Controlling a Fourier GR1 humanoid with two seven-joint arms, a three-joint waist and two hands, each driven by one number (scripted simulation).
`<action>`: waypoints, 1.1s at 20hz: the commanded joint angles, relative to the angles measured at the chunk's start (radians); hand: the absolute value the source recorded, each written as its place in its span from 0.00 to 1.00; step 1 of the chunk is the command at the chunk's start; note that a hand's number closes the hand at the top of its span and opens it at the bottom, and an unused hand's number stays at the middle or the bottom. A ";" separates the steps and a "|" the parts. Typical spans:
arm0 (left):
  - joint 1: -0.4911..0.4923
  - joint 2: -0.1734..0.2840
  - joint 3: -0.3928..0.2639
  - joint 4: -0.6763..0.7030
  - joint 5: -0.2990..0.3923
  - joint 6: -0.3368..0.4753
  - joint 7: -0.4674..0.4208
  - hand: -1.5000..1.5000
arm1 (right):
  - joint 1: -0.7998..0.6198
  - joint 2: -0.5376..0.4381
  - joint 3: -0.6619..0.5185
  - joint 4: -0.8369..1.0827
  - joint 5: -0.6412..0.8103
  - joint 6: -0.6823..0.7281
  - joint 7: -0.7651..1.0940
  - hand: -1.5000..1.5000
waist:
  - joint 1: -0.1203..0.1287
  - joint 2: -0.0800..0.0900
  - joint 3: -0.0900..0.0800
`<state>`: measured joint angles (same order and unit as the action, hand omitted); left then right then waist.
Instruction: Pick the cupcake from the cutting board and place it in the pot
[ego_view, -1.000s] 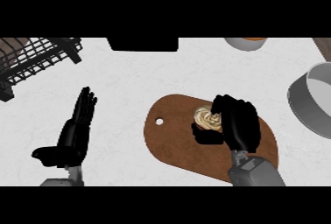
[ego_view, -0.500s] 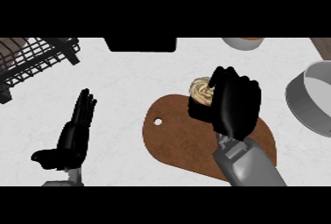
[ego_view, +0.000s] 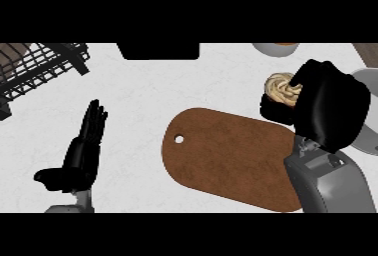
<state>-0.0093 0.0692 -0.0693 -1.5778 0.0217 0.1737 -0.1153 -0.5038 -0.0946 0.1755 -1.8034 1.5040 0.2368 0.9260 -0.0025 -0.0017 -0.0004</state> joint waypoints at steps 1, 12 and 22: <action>0.050 -0.002 -0.004 -0.014 0.007 -0.022 -0.041 0.50 | 0.084 -0.069 -0.092 -0.019 -0.017 -0.042 -0.034 1.00 | 0.002 0.001 0.000; 0.028 -0.008 0.005 0.027 -0.012 -0.023 -0.045 0.50 | 0.206 -0.282 -0.439 0.004 -0.252 -0.072 -0.279 1.00 | -0.001 0.002 0.001; -0.018 -0.005 0.015 0.013 -0.001 -0.042 -0.007 0.50 | 0.263 -0.359 -0.609 0.316 -0.469 -0.146 -0.529 1.00 | 0.003 0.003 0.001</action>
<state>-0.0252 0.0550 -0.0596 -1.5790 0.0096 0.1595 -0.1033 -0.2617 -0.4126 -0.3725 -1.5909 1.1073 0.0873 0.4800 0.0004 0.0008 0.0004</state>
